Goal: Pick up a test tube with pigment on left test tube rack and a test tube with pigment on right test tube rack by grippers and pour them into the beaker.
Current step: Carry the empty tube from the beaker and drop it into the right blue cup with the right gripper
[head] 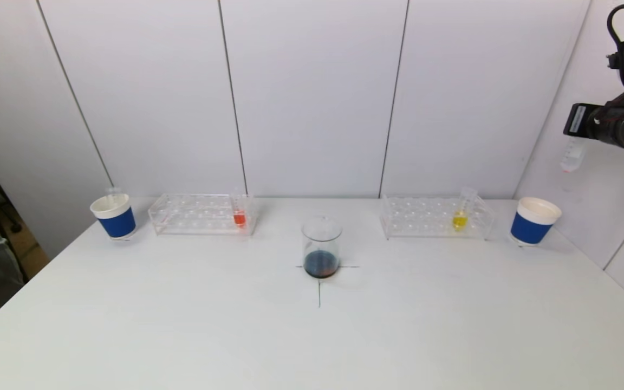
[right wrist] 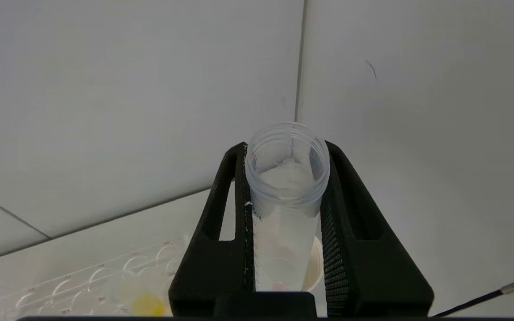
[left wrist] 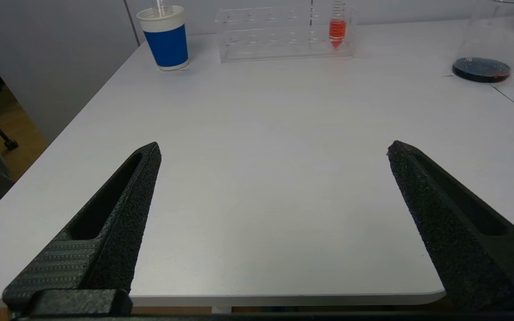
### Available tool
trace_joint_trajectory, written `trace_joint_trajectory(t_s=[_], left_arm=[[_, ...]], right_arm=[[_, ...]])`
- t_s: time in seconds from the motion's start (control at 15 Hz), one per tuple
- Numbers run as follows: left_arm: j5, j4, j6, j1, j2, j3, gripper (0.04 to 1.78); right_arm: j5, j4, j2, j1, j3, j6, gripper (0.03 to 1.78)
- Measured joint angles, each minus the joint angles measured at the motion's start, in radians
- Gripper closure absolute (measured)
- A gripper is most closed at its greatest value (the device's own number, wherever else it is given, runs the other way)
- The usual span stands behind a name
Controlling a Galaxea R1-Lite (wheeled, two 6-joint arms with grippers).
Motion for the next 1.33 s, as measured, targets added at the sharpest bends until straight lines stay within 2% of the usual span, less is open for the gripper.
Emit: trace_joint_trajectory(t_s=[0.6, 0.87, 1.33], left_arm=[[0.000, 0.000, 0.001, 0.000, 0.000, 0.000, 0.04], [0.000, 0.000, 0.001, 0.000, 0.000, 0.000, 0.04], [0.000, 0.000, 0.001, 0.000, 0.000, 0.000, 0.04]], right_arm=[[0.049, -0.103, 0.118, -0.040, 0.040, 0.006, 1.33], [0.068, -0.132, 0.170, -0.052, 0.037, 0.029, 1.33], [0.071, -0.177, 0.254, -0.061, 0.033, 0.032, 1.33]])
